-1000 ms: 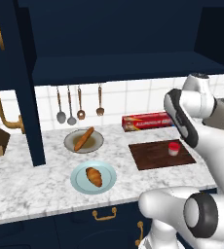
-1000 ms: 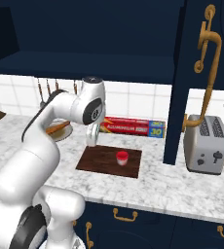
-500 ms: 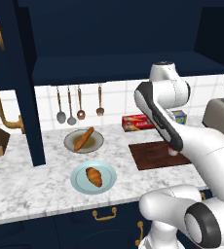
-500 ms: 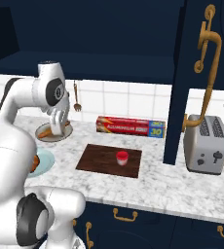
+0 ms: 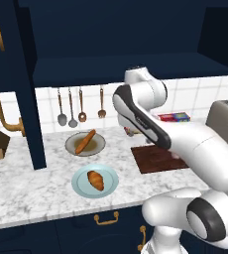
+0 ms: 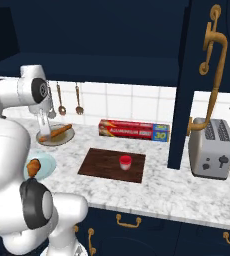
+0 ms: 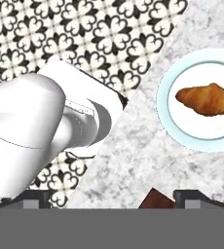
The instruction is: From the different types of pastries on the counter, select a croissant and place it on the cutting board. Then retrieve a jar of jam from the cabinet and place it alongside the croissant on the cutting board.
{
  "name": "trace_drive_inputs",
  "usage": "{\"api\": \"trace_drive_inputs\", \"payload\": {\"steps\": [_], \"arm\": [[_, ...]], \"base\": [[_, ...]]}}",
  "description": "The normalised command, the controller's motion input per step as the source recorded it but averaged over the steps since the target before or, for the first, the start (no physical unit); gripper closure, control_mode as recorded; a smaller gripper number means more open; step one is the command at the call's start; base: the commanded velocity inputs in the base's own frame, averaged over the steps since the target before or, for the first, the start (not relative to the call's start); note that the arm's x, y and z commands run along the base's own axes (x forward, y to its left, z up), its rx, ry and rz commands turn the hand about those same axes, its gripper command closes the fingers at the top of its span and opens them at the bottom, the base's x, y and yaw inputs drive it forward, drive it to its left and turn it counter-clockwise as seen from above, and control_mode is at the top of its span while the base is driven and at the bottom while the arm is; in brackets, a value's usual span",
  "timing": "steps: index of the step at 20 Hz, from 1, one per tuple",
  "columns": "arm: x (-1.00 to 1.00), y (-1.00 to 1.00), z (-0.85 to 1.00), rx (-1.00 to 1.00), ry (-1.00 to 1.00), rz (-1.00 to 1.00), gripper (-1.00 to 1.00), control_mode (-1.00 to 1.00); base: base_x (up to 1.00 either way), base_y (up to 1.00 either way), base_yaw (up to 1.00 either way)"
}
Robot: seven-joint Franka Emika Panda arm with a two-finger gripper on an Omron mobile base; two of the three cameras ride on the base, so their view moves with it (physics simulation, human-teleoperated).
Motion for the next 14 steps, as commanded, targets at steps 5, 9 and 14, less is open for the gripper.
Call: {"api": "trace_drive_inputs", "payload": {"steps": [5, 9, 14], "arm": [[-0.17, 0.26, -0.51, 0.00, 0.00, 0.36, -1.00, -1.00], [-0.21, -0.11, -0.49, 0.01, 0.01, 0.38, -1.00, -1.00], [0.07, -0.05, -0.19, 0.20, 0.20, 0.32, -1.00, -1.00]], "base": [[0.00, 0.00, 0.00], [0.00, 0.00, 0.00], [0.00, 0.00, 0.00]]}}
